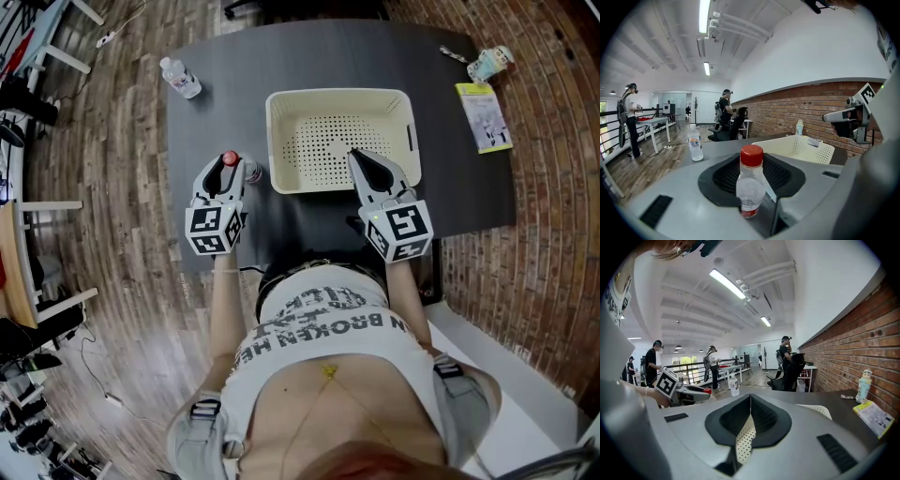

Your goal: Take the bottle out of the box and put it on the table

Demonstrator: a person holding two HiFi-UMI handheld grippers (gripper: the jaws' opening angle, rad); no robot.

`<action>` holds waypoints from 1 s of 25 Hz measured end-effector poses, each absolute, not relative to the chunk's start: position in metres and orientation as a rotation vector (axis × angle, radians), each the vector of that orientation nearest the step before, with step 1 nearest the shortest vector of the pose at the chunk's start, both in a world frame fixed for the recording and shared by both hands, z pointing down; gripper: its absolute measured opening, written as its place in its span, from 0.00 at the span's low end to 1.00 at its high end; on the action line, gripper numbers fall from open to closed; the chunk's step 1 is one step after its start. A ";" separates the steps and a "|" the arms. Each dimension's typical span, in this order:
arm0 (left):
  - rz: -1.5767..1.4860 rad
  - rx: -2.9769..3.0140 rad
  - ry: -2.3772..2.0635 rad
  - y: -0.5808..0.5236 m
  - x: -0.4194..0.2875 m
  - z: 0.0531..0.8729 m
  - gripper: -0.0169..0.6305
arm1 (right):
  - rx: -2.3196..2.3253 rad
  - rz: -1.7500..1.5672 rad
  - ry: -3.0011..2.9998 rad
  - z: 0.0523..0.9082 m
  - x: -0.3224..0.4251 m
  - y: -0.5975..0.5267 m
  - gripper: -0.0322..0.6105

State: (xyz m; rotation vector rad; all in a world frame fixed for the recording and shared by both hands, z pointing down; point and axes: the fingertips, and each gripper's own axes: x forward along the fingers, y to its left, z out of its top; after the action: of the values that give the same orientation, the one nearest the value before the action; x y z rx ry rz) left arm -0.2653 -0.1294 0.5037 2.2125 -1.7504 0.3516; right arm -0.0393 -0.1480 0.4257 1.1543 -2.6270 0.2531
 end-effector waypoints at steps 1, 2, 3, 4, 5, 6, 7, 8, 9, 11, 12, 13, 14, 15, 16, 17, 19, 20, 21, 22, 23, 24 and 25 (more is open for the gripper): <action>0.352 2.212 -1.751 -0.129 -0.265 0.504 0.25 | 1.154 0.253 -2.627 0.426 -0.039 -0.148 0.06; 0.352 2.212 -1.751 -0.129 -0.265 0.504 0.25 | 1.153 0.254 -2.627 0.426 -0.039 -0.148 0.06; 0.352 2.211 -1.751 -0.129 -0.265 0.504 0.25 | 1.152 0.255 -2.627 0.426 -0.040 -0.148 0.06; 0.352 2.211 -1.751 -0.129 -0.265 0.504 0.25 | 1.151 0.255 -2.628 0.426 -0.040 -0.148 0.06; 0.353 2.211 -1.752 -0.129 -0.265 0.504 0.25 | 1.151 0.254 -2.629 0.426 -0.040 -0.147 0.06; 0.354 2.211 -1.753 -0.128 -0.265 0.504 0.25 | 1.150 0.254 -2.629 0.426 -0.039 -0.147 0.06; 0.354 2.211 -1.753 -0.128 -0.265 0.504 0.25 | 1.150 0.254 -2.630 0.425 -0.039 -0.147 0.06; 0.353 2.211 -1.754 -0.128 -0.265 0.504 0.25 | 1.150 0.254 -2.630 0.425 -0.039 -0.147 0.06; 0.352 2.210 -1.753 -0.128 -0.265 0.504 0.25 | 1.150 0.254 -2.631 0.425 -0.040 -0.147 0.06; 0.347 2.212 -1.749 -0.129 -0.265 0.503 0.25 | 1.152 0.253 -2.630 0.425 -0.040 -0.147 0.06; 0.349 2.217 -1.745 -0.129 -0.265 0.503 0.25 | 1.152 0.252 -2.630 0.424 -0.040 -0.147 0.06; 0.358 2.224 -1.740 -0.130 -0.264 0.503 0.25 | 1.153 0.250 -2.629 0.424 -0.040 -0.147 0.06; 0.371 2.229 -1.736 -0.129 -0.263 0.503 0.26 | 1.155 0.248 -2.629 0.423 -0.040 -0.148 0.06; 0.379 2.229 -1.734 -0.129 -0.262 0.503 0.28 | 1.157 0.246 -2.628 0.423 -0.039 -0.148 0.06; 0.377 2.226 -1.733 -0.128 -0.262 0.504 0.29 | 1.159 0.244 -2.627 0.423 -0.039 -0.148 0.06; 0.367 2.222 -1.734 -0.127 -0.262 0.503 0.29 | 1.160 0.244 -2.626 0.423 -0.039 -0.148 0.06; 0.360 2.216 -1.749 -0.124 -0.262 0.500 0.29 | 1.161 0.248 -2.627 0.423 -0.037 -0.148 0.06; 0.371 2.217 -1.764 -0.122 -0.263 0.498 0.29 | 1.162 0.251 -2.628 0.423 -0.036 -0.148 0.06; 0.386 2.221 -1.780 -0.121 -0.263 0.494 0.29 | 1.163 0.254 -2.629 0.423 -0.035 -0.149 0.06; 0.401 2.228 -1.795 -0.120 -0.264 0.490 0.29 | 1.165 0.257 -2.631 0.423 -0.034 -0.149 0.06; 0.410 2.235 -1.812 -0.119 -0.264 0.484 0.29 | 1.166 0.260 -2.633 0.423 -0.032 -0.150 0.06; 0.411 2.243 -1.830 -0.119 -0.264 0.477 0.29 | 1.166 0.263 -2.638 0.423 -0.031 -0.151 0.06; 0.407 2.253 -1.851 -0.118 -0.264 0.469 0.29 | 1.164 0.265 -2.643 0.422 -0.029 -0.152 0.06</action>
State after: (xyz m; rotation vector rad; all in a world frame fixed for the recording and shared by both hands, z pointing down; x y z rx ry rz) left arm -0.2638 -0.1179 0.4692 2.2534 -1.8510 0.4071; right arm -0.0291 -0.1515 0.4223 1.1639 -2.6432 0.2647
